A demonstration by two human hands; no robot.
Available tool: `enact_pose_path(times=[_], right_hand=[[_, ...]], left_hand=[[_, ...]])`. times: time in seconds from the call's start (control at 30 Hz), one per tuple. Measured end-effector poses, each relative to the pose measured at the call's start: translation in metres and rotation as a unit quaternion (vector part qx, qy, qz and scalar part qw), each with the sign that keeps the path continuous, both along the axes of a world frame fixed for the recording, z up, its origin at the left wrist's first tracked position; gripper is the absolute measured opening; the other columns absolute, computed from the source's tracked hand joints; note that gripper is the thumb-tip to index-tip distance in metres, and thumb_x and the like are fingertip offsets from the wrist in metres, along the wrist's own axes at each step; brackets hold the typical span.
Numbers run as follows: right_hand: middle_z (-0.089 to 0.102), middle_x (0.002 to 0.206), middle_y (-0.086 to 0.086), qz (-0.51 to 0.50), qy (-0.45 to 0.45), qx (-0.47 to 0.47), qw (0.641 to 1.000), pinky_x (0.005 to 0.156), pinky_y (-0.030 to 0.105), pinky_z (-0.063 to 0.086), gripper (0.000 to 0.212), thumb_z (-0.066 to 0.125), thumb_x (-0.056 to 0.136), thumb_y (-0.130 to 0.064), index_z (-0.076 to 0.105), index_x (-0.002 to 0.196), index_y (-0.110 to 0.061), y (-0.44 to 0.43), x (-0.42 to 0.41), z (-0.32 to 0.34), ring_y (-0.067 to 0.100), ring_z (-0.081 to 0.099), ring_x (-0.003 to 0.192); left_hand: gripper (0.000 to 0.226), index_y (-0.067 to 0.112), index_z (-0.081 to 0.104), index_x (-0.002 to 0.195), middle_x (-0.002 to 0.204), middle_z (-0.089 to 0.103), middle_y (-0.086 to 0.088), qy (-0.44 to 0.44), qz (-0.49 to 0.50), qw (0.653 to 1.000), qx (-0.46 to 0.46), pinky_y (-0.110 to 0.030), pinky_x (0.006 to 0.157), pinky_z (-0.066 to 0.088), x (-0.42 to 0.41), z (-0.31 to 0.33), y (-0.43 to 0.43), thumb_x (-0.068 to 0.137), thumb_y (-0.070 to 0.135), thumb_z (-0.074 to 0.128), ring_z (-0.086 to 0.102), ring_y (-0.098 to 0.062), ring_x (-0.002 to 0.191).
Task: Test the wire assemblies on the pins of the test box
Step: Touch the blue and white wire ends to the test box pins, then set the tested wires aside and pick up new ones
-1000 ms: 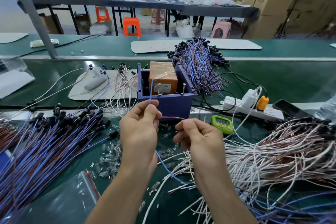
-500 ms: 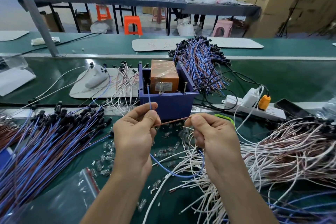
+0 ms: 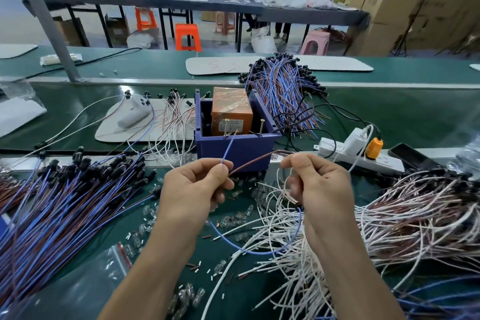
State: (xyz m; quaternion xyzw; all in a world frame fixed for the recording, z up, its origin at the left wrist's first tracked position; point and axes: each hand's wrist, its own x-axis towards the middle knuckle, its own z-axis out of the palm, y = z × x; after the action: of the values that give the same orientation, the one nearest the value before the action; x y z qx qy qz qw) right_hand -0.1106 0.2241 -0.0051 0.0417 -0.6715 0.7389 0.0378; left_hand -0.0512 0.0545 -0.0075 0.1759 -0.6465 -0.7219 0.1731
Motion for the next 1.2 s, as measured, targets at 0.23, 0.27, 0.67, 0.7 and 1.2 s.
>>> enact_pose_path(times=[0.23,0.27,0.67,0.7,1.2], right_hand=[[0.076,0.095,-0.014,0.031,0.104,0.304,0.946,0.078,0.023,0.055,0.029,0.073,0.085,-0.012,0.077,0.105,-0.033,0.018,0.001,0.023,0.001,0.068,0.076],[0.074,0.101,-0.018,0.005,0.168,0.36,0.918,0.081,0.02,0.054,0.035,0.076,0.083,-0.013,0.075,0.109,-0.036,0.016,0.004,0.027,-0.001,0.065,0.08],[0.072,0.062,-0.004,0.24,0.072,0.332,0.909,0.058,0.035,0.053,0.014,0.067,0.088,-0.034,0.078,0.081,-0.028,-0.02,0.003,0.02,0.012,0.061,0.054],[0.072,0.061,0.0,0.25,0.044,0.299,0.92,0.058,0.034,0.053,0.013,0.068,0.087,-0.03,0.079,0.081,-0.026,-0.017,0.0,0.019,0.014,0.06,0.054],[0.075,0.067,-0.001,0.33,-0.003,0.354,0.875,0.062,0.041,0.052,0.01,0.069,0.078,-0.029,0.078,0.082,-0.028,-0.005,-0.005,0.024,0.016,0.062,0.06]], left_hand=[[0.033,0.026,0.08,0.079,0.071,0.077,-0.002,0.057,-0.007,0.992,-0.111,-0.014,0.058,0.051,0.001,-0.003,-0.015,0.089,-0.005,0.073,0.068,-0.007,0.061],[0.034,0.027,0.08,0.079,0.071,0.077,-0.001,0.062,-0.008,0.991,-0.121,-0.014,0.058,0.051,0.001,-0.005,-0.015,0.088,-0.004,0.073,0.068,-0.007,0.062],[0.036,0.035,0.082,0.082,0.072,0.077,-0.002,0.094,0.003,0.991,-0.097,-0.017,0.058,0.052,0.003,-0.013,-0.006,0.092,0.002,0.072,0.069,-0.009,0.063],[0.035,0.032,0.083,0.081,0.07,0.076,-0.004,0.091,0.009,0.993,-0.081,-0.017,0.058,0.052,0.003,-0.013,-0.006,0.092,0.002,0.071,0.068,-0.009,0.061],[0.027,0.041,0.082,0.087,0.08,0.079,0.009,0.076,-0.04,0.98,-0.177,-0.018,0.069,0.056,0.004,-0.019,-0.007,0.083,0.014,0.082,0.074,-0.008,0.074]])
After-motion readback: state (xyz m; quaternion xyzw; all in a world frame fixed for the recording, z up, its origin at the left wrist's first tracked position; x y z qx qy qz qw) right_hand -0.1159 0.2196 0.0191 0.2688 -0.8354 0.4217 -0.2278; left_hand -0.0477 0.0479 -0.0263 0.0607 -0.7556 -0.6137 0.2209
